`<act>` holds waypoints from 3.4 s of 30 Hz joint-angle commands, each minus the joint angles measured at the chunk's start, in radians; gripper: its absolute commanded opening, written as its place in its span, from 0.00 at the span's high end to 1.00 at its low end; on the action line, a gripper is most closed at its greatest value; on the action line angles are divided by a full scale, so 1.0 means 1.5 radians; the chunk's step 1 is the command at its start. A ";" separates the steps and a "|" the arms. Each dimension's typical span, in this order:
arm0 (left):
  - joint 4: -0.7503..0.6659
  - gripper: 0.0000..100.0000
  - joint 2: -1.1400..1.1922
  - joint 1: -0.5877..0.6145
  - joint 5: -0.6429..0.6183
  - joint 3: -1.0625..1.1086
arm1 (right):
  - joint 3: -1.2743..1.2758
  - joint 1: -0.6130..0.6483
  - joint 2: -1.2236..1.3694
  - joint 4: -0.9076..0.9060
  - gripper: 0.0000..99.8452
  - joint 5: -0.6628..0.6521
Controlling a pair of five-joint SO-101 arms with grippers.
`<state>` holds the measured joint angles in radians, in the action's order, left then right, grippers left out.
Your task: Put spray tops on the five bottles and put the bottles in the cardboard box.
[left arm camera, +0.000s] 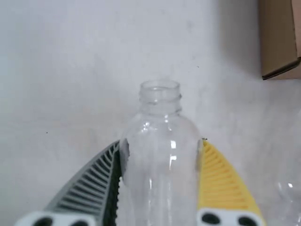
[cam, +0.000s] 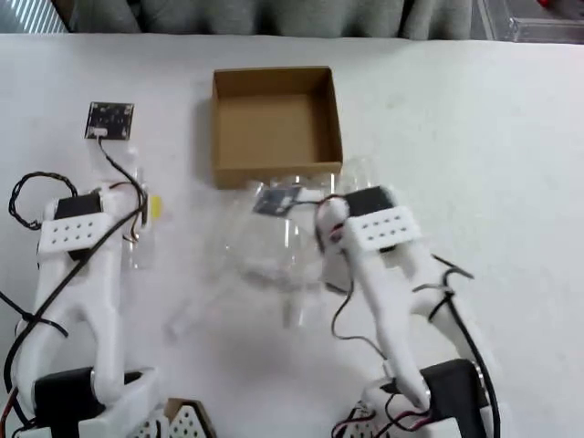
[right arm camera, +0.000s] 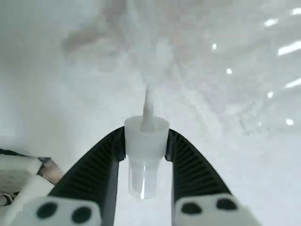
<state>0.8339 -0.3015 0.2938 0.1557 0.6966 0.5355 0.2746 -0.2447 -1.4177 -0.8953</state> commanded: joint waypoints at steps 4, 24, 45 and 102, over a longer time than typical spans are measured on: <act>-0.014 0.98 -0.032 0.007 -0.002 0.001 | -0.031 -0.252 -0.075 -0.024 0.98 -0.135; -0.024 0.98 -0.032 0.005 -0.002 0.014 | 0.168 -0.611 -0.076 0.289 0.73 -0.487; -0.024 0.98 -0.032 0.004 -0.002 0.014 | -0.005 -0.758 -0.084 0.081 0.99 -0.025; -0.024 0.98 -0.032 0.007 -0.002 0.015 | 0.228 -0.667 -0.041 0.367 0.98 0.319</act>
<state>0.8186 -0.3015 0.2938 0.1557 0.7304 0.9053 -0.7457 -0.3245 -0.9037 -0.4534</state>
